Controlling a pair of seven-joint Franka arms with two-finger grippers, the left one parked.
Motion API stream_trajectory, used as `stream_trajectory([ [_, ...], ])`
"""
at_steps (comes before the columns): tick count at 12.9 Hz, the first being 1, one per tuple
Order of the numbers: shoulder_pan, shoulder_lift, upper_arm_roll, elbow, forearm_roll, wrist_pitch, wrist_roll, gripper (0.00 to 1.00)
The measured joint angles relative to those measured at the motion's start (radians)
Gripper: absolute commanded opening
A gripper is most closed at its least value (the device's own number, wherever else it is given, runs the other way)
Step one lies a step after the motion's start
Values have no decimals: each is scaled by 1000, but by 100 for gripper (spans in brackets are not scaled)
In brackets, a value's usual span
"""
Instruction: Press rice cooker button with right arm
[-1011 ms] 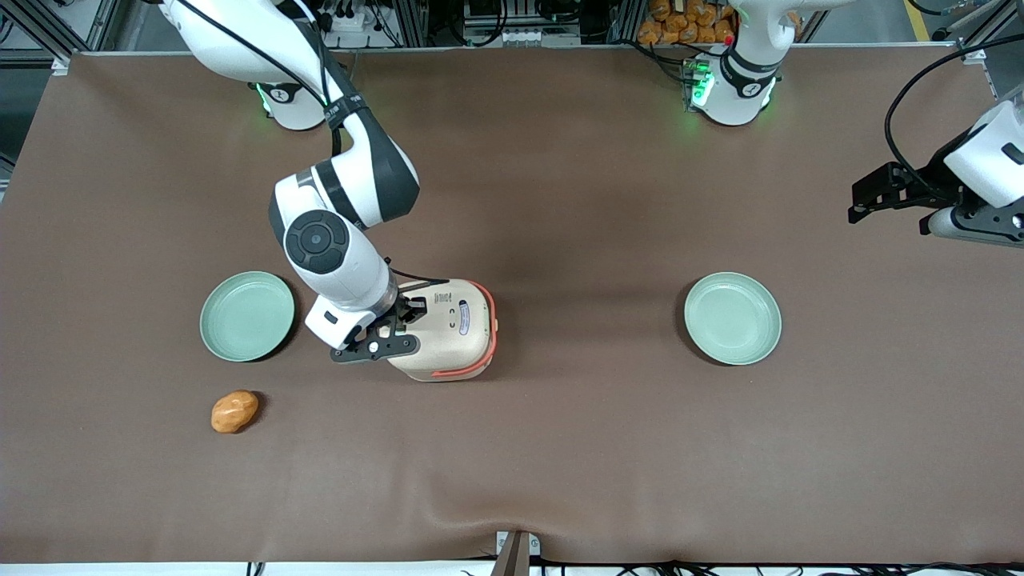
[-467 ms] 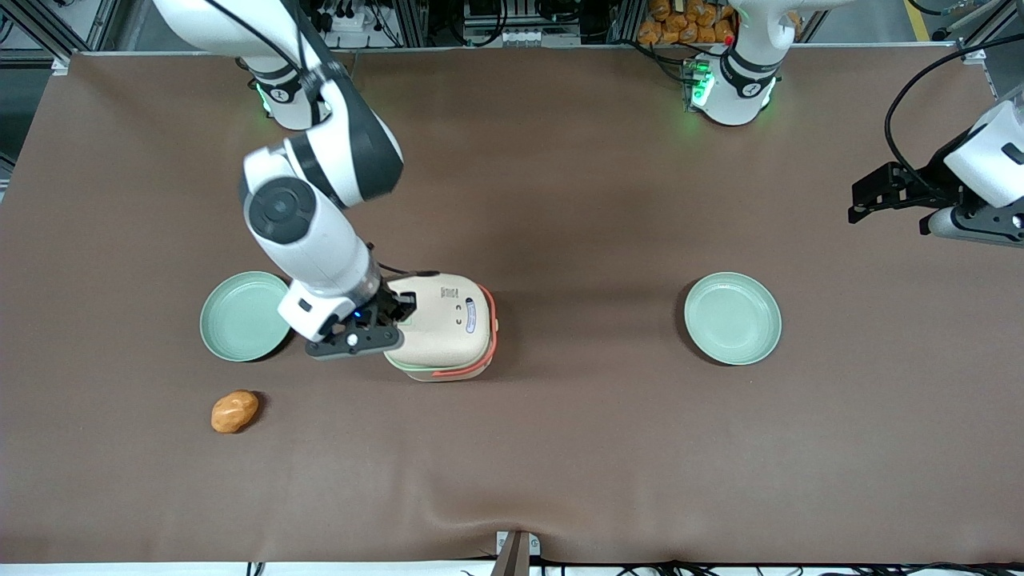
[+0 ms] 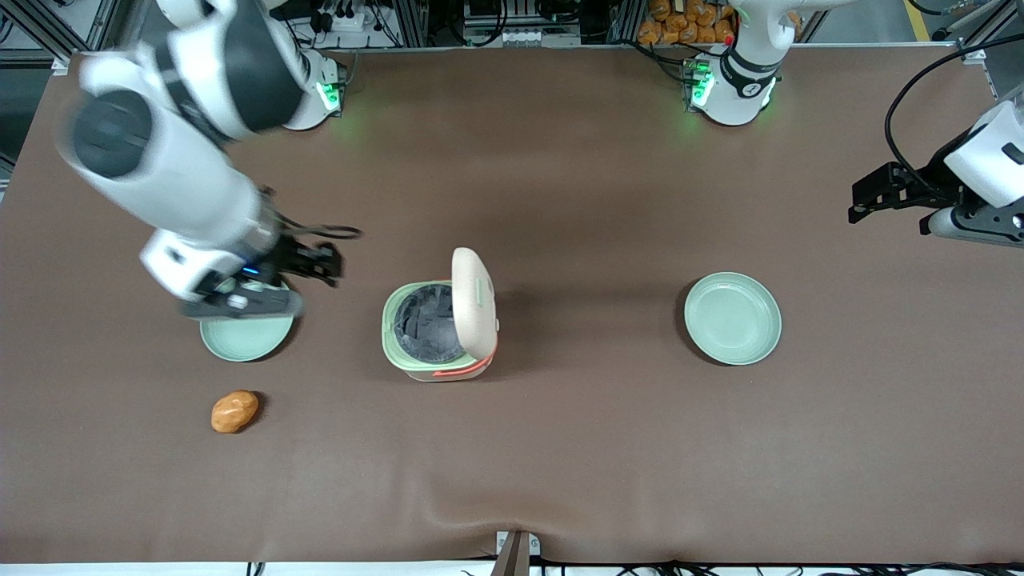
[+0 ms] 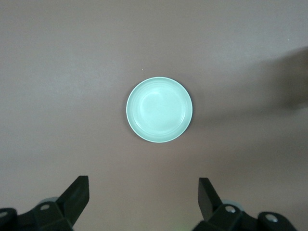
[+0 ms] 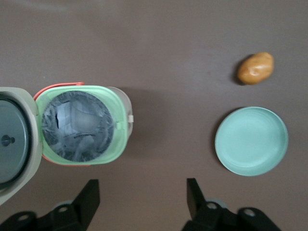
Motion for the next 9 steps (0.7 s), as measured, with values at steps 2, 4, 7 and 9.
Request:
stream_trajectory([
  [2, -56, -73, -4, 3, -1, -92, -19, 100],
  [4, -120, -134, -9, 2, -6, -175, -105, 100],
  [7, -258, -182, -21, -7, -10, -233, -299, 100],
  [9, -322, -196, -24, -27, -17, -238, -374, 100],
])
